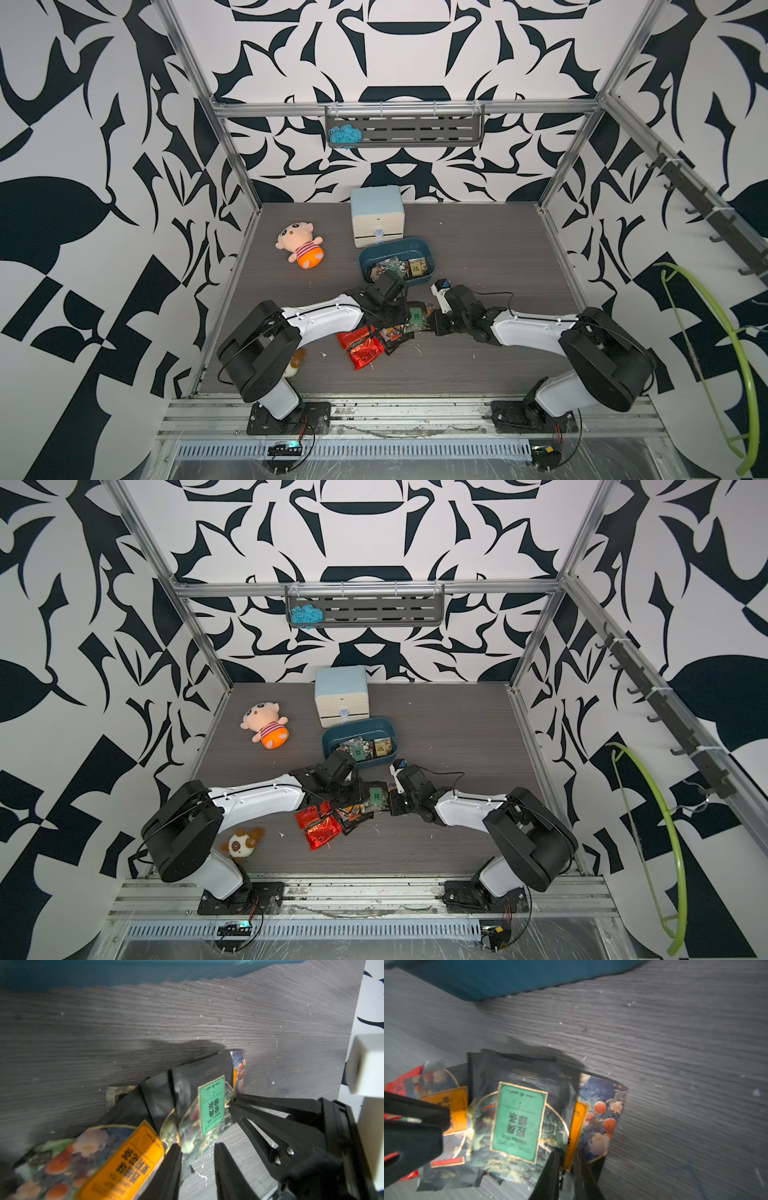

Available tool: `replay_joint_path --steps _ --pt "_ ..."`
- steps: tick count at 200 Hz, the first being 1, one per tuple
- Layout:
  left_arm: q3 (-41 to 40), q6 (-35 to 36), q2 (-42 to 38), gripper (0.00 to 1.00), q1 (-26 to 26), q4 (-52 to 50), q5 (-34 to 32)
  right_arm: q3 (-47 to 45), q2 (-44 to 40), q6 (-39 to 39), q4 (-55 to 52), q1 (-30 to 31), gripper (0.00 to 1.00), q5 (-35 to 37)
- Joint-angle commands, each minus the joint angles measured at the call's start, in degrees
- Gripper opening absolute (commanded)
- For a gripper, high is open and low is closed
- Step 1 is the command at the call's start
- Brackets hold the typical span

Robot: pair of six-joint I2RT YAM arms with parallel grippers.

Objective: Put the tea bags into the storage box
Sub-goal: Pick up the tea bag from the center of the board.

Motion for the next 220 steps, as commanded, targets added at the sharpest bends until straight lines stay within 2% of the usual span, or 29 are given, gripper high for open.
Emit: replay_joint_path --steps 1,142,180,220 --pt "-0.47 -0.24 1.48 0.32 -0.22 0.94 0.35 2.48 0.87 -0.24 -1.76 0.28 0.18 0.98" --pt "-0.05 -1.83 4.67 0.26 -0.39 3.23 1.20 3.22 1.52 -1.22 -2.79 0.92 0.18 -0.14" --pt "0.21 -1.90 4.24 0.20 -0.74 3.17 1.36 3.13 1.12 -1.69 -2.98 1.03 0.19 -0.45" --pt "-0.34 -1.78 2.08 0.01 -0.75 2.63 1.56 1.58 -0.97 -2.50 -1.13 1.36 0.22 -1.58"
